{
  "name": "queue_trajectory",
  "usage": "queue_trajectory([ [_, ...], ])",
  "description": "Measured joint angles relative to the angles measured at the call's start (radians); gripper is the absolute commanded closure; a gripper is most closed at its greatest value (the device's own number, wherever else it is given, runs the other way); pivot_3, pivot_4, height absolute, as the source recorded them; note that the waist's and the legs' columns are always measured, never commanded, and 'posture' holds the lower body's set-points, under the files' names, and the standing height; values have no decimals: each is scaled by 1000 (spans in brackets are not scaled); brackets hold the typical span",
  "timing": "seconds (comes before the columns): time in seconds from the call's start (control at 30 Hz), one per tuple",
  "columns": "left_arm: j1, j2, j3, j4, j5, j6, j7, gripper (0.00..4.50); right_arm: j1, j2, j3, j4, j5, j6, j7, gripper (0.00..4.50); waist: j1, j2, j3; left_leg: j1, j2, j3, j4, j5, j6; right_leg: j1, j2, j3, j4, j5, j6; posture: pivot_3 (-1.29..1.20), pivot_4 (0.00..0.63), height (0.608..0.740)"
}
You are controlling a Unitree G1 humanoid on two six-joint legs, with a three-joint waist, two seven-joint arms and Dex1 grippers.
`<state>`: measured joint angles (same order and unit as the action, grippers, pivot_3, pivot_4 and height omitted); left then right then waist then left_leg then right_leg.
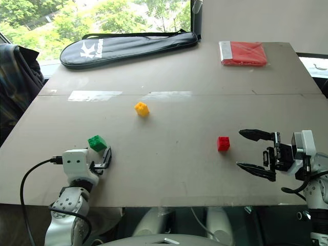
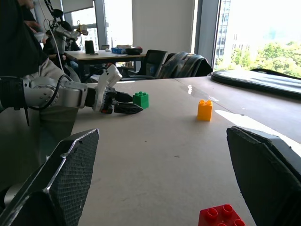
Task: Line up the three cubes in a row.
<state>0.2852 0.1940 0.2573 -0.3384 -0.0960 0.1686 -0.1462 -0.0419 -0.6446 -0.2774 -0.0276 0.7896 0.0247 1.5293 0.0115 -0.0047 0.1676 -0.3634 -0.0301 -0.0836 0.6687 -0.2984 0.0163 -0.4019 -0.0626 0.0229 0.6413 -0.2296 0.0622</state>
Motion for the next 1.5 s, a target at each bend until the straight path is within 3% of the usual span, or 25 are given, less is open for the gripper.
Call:
queue_trajectory([
  [0.47,-61,-82,-26,-12,17,69,120,678,-16,9,2,-10,-4,14,-9,39,2,1,0,0,0,-1,0,0,0,0,0,0,0,0,0,0,150,740],
  [0.57,-73,-96,-21,-14,16,88,144,1363,-20,9,2,-7,-9,13,-7,0,2,1,-1,0,0,0,0,0,0,0,0,0,0,0,0,0,150,740],
  [0.7,-82,-101,-19,-14,15,99,155,2921,-25,11,2,4,-15,13,-6,0,2,1,-1,0,0,0,0,0,0,0,0,0,1,0,0,0,150,740],
  [0.77,-86,-100,-18,-12,15,102,156,3181,-25,13,2,6,-17,12,-6,0,2,1,-1,0,0,0,0,0,0,0,0,0,1,0,0,0,150,740],
  [0.93,-111,-76,-9,12,2,106,137,3189,-25,16,2,6,-19,8,-5,0,2,1,-1,1,0,-1,0,0,0,0,0,0,1,0,0,0,150,740],
  [1.07,-132,25,-27,64,-25,78,8,3189,-23,16,2,6,-19,8,-8,0,2,2,-1,1,0,-1,0,0,0,0,0,-1,1,0,0,0,150,740],
  [1.2,-216,187,-128,159,-103,15,-327,3189,-19,17,0,4,-17,12,-11,0,5,2,-1,0,-1,-1,0,0,0,0,0,-1,0,0,0,0,150,740],
  [1.37,-410,322,-301,270,-140,-81,-703,3189,-8,16,-15,5,-18,13,-19,0,0,2,-1,0,-1,-1,0,1,-2,0,1,-1,1,0,0,0,150,740],
  [1.5,-584,339,-436,396,-122,-168,-923,3189,15,17,-19,5,-24,8,-28,0,0,2,-1,0,-1,0,0,1,-1,0,1,-1,0,0,0,0,150,740],
])
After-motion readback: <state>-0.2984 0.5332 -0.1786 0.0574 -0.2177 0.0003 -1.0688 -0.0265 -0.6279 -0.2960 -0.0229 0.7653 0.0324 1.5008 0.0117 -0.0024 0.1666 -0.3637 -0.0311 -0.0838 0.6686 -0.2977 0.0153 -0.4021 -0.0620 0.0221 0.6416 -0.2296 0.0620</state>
